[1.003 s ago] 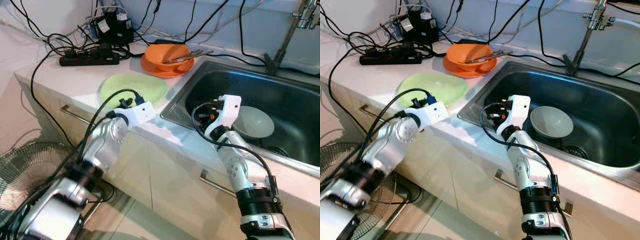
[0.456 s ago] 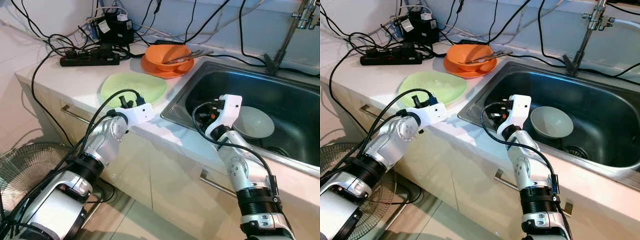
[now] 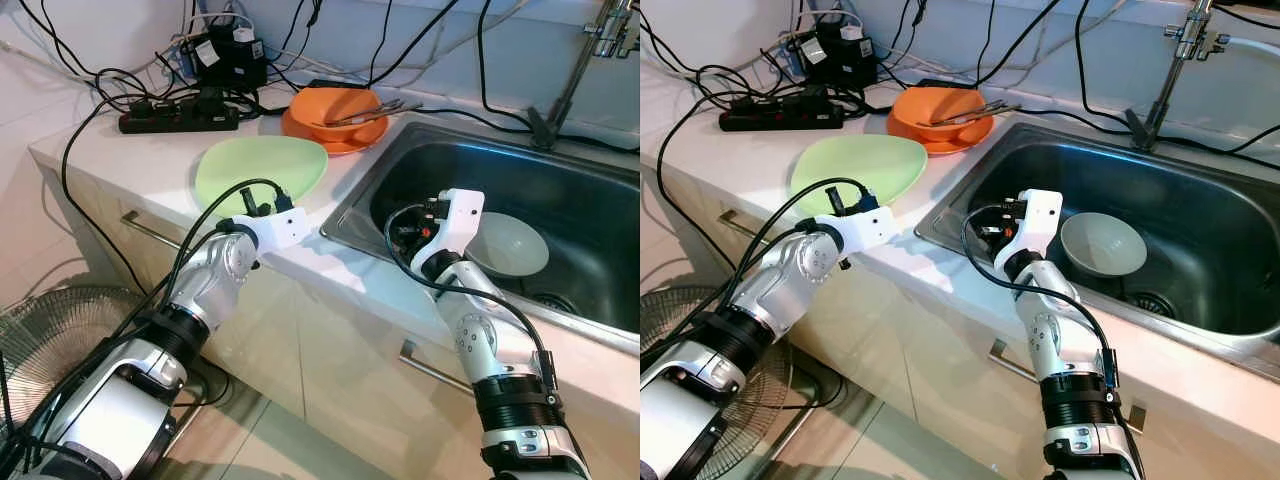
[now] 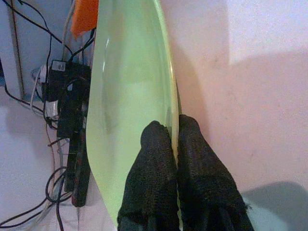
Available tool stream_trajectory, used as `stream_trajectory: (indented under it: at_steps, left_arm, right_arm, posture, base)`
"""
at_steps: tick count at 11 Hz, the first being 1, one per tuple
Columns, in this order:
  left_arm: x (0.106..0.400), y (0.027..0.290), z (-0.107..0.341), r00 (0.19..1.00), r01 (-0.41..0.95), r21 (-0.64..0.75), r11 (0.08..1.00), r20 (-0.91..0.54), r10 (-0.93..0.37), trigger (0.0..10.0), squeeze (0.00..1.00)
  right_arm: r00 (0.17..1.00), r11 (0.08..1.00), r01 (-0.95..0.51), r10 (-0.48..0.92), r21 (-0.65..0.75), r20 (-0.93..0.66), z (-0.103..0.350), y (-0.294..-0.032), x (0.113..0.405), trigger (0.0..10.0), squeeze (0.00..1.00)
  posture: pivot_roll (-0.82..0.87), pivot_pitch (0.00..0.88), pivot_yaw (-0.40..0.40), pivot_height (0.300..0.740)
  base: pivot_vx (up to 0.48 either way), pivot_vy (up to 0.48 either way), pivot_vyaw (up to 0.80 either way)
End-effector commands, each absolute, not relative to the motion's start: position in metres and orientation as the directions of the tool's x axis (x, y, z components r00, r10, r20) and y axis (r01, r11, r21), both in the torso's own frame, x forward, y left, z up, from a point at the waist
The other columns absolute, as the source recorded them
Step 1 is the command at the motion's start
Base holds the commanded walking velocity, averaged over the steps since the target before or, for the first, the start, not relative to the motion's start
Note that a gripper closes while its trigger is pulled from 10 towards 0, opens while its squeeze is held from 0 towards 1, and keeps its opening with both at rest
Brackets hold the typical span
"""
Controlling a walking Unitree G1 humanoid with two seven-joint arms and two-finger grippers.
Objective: Kitchen organization
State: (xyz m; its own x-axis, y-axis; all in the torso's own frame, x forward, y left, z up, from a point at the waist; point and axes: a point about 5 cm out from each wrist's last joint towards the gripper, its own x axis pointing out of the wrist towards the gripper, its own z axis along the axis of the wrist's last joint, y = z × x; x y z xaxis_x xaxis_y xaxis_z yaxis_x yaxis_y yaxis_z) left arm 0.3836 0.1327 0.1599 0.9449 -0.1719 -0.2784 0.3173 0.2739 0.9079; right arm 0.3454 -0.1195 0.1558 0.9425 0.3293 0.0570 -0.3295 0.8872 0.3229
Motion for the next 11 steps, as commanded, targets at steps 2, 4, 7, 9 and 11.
stream_trajectory:
  at_steps: [2,4,7,9,11]
  left_arm:
    - [0.383,0.136,0.153,0.939,0.338,0.899,0.279,-0.306,-0.154,0.0,0.0]
    - [0.383,0.133,0.171,0.968,0.236,0.929,0.285,-0.199,-0.153,0.0,0.0]
    - [0.377,0.115,0.199,0.975,0.025,0.96,0.278,0.038,-0.218,7.8,0.0]
    - [0.373,0.106,0.202,0.968,0.005,0.956,0.293,0.069,-0.241,10.0,0.0]
    - [0.369,0.096,0.199,0.954,0.022,0.959,0.282,0.064,-0.292,10.0,0.0]
  right_arm:
    - [0.94,0.883,-0.339,0.334,0.324,0.072,0.163,-0.118,0.348,10.0,0.0]
    - [0.939,0.884,-0.34,0.335,0.321,0.071,0.163,-0.118,0.349,10.0,0.0]
    - [0.939,0.884,-0.341,0.335,0.318,0.075,0.165,-0.116,0.35,10.0,0.0]
    - [0.939,0.885,-0.342,0.334,0.315,0.081,0.166,-0.116,0.352,10.0,0.0]
    - [0.941,0.867,-0.336,0.32,0.367,0.106,0.172,-0.117,0.354,10.0,1.0]
  posture:
    - [0.12,0.005,0.032,0.74]
    - [0.13,0.002,0.033,0.74]
    - [0.13,0.0,0.03,0.74]
    - [0.13,0.0,0.029,0.74]
    - [0.13,0.0,0.031,0.74]
  base:
    - [0.0,0.0,0.0]
    - [0.0,0.0,0.0]
    - [0.0,0.0,0.0]
    - [0.0,0.0,0.0]
    - [0.0,0.0,0.0]
